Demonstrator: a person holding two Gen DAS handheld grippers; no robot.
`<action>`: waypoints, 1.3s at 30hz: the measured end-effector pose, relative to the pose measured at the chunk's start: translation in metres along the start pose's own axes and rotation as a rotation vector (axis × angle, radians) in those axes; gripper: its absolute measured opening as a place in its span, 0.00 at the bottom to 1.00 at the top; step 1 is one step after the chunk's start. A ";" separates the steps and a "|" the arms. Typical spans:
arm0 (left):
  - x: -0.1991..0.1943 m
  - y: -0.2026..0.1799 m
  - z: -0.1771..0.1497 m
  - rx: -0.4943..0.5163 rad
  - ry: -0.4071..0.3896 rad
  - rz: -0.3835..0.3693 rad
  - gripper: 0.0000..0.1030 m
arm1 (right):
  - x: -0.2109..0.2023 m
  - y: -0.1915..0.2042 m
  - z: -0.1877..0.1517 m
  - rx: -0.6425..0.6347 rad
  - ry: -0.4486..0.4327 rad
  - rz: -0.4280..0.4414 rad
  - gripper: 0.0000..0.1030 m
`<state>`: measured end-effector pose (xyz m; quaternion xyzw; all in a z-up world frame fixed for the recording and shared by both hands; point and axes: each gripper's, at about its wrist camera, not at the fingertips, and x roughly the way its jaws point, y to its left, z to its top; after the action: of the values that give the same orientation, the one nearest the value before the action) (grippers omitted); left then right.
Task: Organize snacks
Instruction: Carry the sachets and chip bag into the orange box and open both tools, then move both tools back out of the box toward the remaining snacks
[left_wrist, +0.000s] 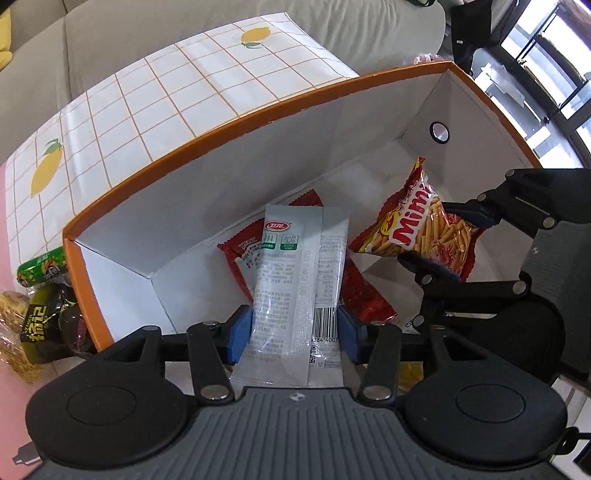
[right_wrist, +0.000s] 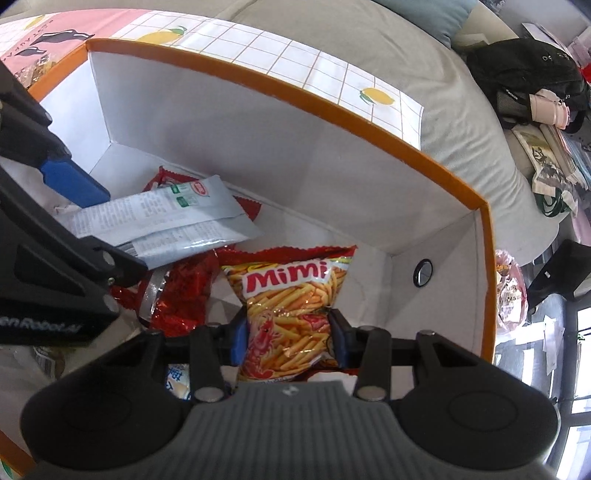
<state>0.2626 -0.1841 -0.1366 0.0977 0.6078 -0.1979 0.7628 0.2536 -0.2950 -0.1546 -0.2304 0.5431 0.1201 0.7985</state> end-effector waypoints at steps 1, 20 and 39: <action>0.000 0.000 0.000 0.003 0.001 0.008 0.58 | 0.000 0.000 0.000 0.001 0.000 0.001 0.41; -0.065 0.001 -0.025 0.058 -0.152 0.027 0.72 | -0.041 -0.001 0.006 0.036 -0.079 -0.079 0.74; -0.148 0.049 -0.102 -0.050 -0.309 0.061 0.72 | -0.128 0.063 -0.016 0.359 -0.316 0.073 0.76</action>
<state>0.1654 -0.0734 -0.0230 0.0657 0.4848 -0.1721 0.8550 0.1642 -0.2406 -0.0566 -0.0434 0.4322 0.0848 0.8968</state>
